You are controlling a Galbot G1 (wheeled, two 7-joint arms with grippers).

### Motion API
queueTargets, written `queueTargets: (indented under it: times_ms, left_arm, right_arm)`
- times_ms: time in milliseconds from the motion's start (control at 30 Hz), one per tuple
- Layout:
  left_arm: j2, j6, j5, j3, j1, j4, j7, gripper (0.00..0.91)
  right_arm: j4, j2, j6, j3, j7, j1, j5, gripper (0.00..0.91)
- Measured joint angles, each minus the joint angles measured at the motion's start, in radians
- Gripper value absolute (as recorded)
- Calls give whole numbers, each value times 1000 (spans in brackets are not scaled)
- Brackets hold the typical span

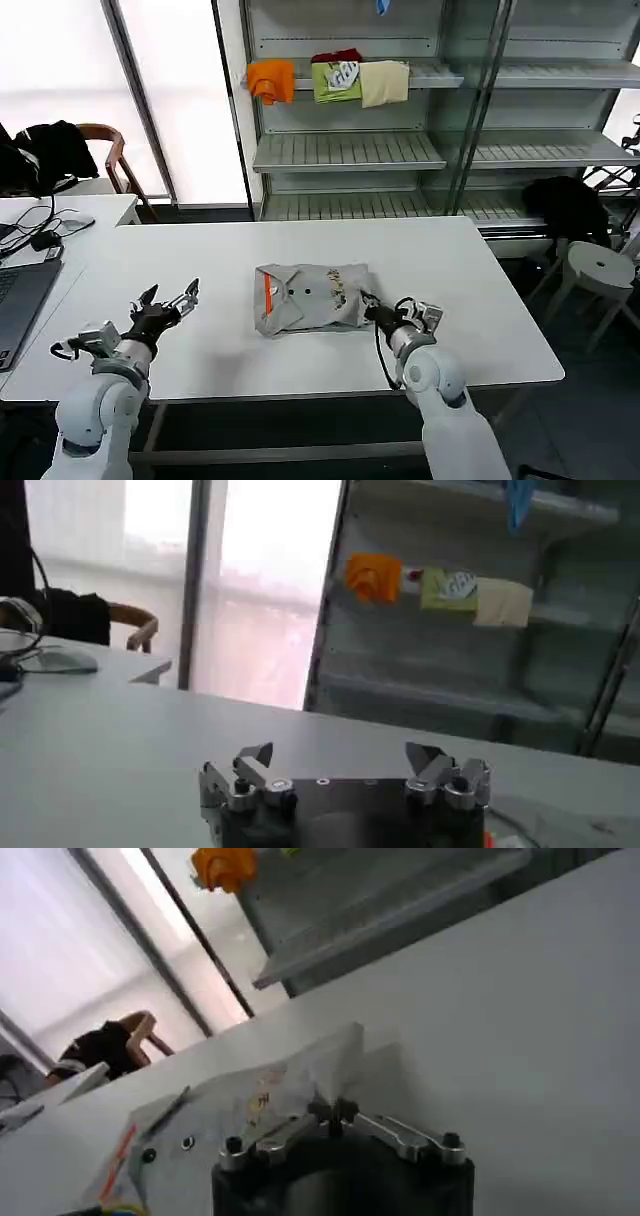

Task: Fold and organize the clothes.

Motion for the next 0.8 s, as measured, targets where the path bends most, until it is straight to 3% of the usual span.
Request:
queueTargets:
  times_ms: [167,333,500,800]
  left_arm:
    - [3,0,0,-9,7,-4,11,907]
    - [6,-1,7,-20,14,-2,22,907]
    - [7,-20,31,-16,15,13,36,907]
    - [7,-96,66,4,10,44,43,907]
  right_arm:
    - [28,-11,4,19,-49,-32,-110,907]
    - [81,-37,31,41,-103,-86,-314,907]
    - [134,-83,61,83,-123,-136,-499,907]
    - [193,-170,100,195,-156,-199,-631,907]
